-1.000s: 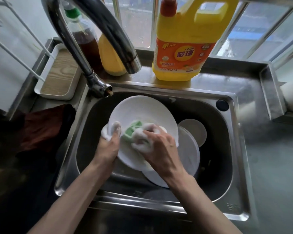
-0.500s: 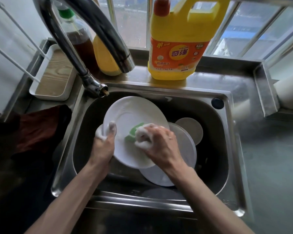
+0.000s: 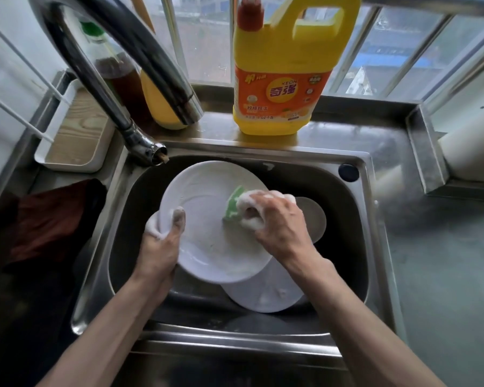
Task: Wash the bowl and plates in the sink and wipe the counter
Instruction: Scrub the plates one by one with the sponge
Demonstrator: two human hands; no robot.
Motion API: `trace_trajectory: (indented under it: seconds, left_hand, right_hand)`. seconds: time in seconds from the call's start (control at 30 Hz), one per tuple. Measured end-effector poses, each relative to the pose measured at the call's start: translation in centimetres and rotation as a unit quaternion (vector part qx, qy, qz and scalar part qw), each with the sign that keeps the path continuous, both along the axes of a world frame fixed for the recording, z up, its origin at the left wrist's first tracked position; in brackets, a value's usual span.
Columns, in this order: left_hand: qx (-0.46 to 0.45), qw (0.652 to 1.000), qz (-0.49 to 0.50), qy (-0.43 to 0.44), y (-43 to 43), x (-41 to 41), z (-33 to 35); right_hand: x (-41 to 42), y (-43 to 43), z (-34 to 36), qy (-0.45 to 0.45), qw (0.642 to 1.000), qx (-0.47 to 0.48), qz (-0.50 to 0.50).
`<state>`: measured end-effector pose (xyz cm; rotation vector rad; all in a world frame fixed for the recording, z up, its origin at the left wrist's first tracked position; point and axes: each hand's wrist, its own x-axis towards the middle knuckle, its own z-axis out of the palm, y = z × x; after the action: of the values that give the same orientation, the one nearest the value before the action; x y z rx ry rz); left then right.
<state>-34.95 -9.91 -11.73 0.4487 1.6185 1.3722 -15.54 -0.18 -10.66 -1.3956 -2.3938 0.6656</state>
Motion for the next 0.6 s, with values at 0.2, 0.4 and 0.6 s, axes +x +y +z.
trace_trajectory:
  seconds: [0.2, 0.4, 0.6]
  left_hand:
    - [0.007, 0.999, -0.028, -0.017, 0.2, 0.6, 0.1]
    - [0.018, 0.998, -0.036, -0.038, -0.1, 0.7, 0.6]
    - [0.02, 1.0, -0.004, -0.001, 0.3, 0.2, 0.2]
  right_hand:
    - [-2.9, -1.7, 0.8, 0.016, 0.987, -0.033, 0.156]
    - [-1.5, 0.4, 0.1, 0.076, 0.996, 0.044, -0.023]
    - [-0.2, -3.1, -0.2, -0.01, 1.0, -0.009, 0.009]
